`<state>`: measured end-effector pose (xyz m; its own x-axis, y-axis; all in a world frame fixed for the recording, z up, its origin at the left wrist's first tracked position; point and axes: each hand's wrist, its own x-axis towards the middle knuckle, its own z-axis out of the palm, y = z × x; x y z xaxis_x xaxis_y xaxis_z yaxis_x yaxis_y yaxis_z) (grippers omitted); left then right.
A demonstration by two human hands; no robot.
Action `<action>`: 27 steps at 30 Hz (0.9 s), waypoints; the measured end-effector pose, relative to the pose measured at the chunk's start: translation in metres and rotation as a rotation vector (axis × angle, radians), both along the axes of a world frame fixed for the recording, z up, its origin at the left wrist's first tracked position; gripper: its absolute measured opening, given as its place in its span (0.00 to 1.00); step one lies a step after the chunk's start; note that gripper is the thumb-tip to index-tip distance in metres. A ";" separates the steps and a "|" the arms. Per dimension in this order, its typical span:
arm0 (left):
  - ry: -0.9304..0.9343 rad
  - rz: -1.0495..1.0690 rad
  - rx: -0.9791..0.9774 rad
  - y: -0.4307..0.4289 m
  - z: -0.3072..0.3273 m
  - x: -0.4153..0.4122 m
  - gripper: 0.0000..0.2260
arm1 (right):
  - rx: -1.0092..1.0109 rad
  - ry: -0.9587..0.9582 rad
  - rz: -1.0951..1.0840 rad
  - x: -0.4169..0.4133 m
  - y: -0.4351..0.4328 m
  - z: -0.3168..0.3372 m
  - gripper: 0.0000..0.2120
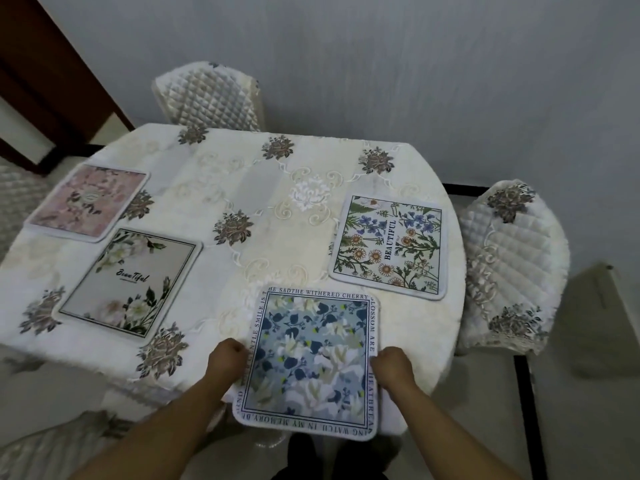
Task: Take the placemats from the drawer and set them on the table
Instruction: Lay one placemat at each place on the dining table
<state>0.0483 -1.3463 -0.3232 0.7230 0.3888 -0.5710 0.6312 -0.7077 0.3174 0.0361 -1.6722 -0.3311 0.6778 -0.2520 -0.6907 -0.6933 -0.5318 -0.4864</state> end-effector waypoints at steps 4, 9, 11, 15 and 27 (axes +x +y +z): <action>-0.005 0.001 -0.082 0.004 0.009 0.001 0.05 | -0.049 -0.114 -0.005 -0.001 0.001 0.018 0.18; -0.069 -0.197 -0.160 -0.009 0.040 0.016 0.11 | -0.125 -0.273 0.058 0.001 -0.003 0.055 0.18; -0.136 -0.324 -0.144 -0.020 0.059 0.029 0.12 | -0.158 -0.338 0.057 0.004 -0.010 0.075 0.19; -0.304 -0.460 -0.157 -0.057 0.104 0.058 0.08 | -0.212 -0.511 -0.054 0.000 -0.041 0.120 0.18; -0.582 -0.541 -0.304 -0.264 0.201 0.070 0.11 | -0.271 -0.744 -0.388 -0.026 -0.213 0.187 0.12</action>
<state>0.1184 -1.6099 -0.1222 0.9758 -0.2056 -0.0742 -0.0926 -0.6962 0.7119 0.0099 -1.8851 -0.1442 0.7609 -0.6487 0.0130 -0.4025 -0.4877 -0.7747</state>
